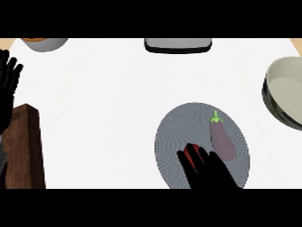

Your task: Pick the tomato from the placemat and place it in the bowl

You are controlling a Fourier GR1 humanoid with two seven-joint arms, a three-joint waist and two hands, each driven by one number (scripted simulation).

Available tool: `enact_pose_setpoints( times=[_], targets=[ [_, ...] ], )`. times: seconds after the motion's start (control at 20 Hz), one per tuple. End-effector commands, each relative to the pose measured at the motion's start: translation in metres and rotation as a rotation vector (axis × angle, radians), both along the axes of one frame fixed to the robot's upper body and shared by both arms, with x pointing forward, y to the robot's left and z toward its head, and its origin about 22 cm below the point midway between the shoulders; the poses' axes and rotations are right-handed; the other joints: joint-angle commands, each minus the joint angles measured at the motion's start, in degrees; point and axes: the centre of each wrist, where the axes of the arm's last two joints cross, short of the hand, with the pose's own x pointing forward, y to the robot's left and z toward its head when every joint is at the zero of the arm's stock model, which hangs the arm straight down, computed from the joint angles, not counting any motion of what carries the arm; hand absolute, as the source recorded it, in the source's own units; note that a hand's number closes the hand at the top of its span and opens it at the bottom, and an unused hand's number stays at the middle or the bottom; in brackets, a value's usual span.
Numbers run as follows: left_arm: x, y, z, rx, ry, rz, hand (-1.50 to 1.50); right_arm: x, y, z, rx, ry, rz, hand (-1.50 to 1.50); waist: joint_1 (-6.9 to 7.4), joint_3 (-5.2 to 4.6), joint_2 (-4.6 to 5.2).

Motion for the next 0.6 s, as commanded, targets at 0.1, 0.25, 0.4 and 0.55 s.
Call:
enact_pose_setpoints(
  times=[0.1, 0.25, 0.4, 0.55],
  targets=[
    [-0.017, 0.01, -0.013, 0.003, -0.006, -0.017, 0.0, 0.017, -0.001, 0.005, -0.044, 0.108, -0.076, -1.5, 0.71, 0.1, 0.0],
    [0.012, -0.003, 0.004, 0.018, 0.0, 0.008, 0.0, 0.029, -0.013, -0.008, -0.055, 0.14, -0.081, -1.5, 0.06, 0.14, 0.06],
    [-0.007, -0.003, 0.012, -0.004, 0.005, -0.003, 0.0, 0.025, 0.003, -0.019, -0.05, 0.158, -0.079, -1.5, 0.47, 0.16, -0.14],
    [0.006, 0.009, 0.0, 0.004, 0.005, 0.003, 0.0, 0.022, -0.009, -0.018, -0.031, 0.164, -0.098, -1.5, 0.04, 0.14, -0.07]
  ],
)
